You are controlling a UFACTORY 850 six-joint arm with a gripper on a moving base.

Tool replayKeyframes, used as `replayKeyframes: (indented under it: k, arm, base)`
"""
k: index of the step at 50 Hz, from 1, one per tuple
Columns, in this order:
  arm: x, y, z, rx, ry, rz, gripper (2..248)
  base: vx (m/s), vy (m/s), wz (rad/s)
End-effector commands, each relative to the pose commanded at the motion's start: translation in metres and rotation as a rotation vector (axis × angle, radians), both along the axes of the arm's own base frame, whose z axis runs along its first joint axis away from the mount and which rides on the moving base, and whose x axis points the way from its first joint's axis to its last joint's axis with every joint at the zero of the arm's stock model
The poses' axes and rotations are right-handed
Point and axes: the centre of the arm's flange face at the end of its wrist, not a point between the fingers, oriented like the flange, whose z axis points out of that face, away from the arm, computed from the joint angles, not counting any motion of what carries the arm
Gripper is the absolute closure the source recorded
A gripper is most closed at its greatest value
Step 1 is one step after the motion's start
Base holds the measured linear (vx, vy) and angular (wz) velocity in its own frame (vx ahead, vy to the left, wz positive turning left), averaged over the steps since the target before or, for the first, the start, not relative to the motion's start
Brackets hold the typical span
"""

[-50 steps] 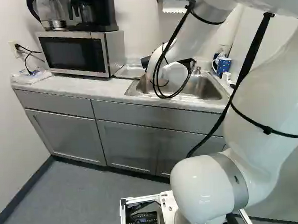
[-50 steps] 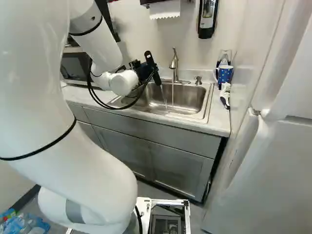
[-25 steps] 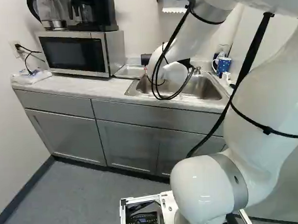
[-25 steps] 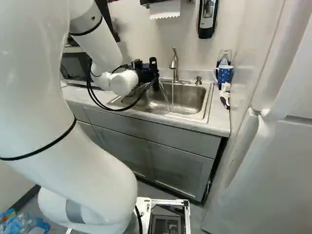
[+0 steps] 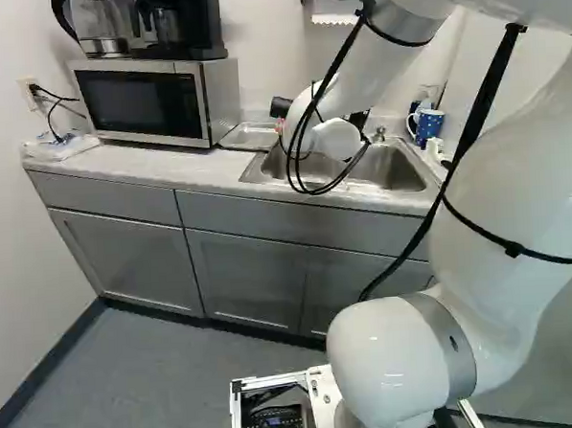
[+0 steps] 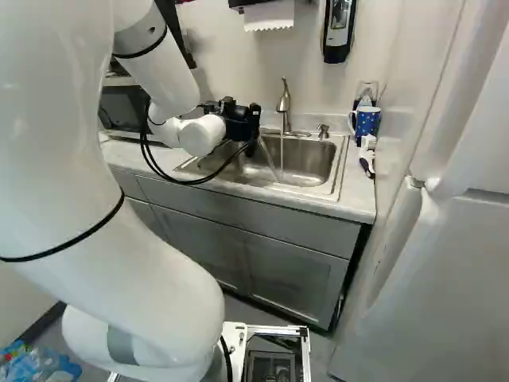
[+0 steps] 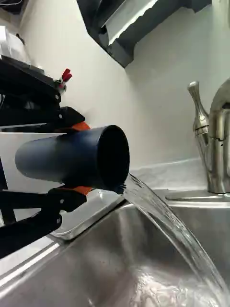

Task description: Rinse the cup and place it in the tray

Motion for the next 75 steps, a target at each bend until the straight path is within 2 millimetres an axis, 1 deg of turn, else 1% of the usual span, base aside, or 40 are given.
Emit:
replayKeyframes:
  k: [30,75]
  arm:
    - [0.0,0.0,0.0,0.315,0.002,-0.019,126]
    - [0.0,0.0,0.0,0.315,0.002,-0.019,126]
  base:
    - [0.0,0.0,0.0]
    - [0.0,0.0,0.0]
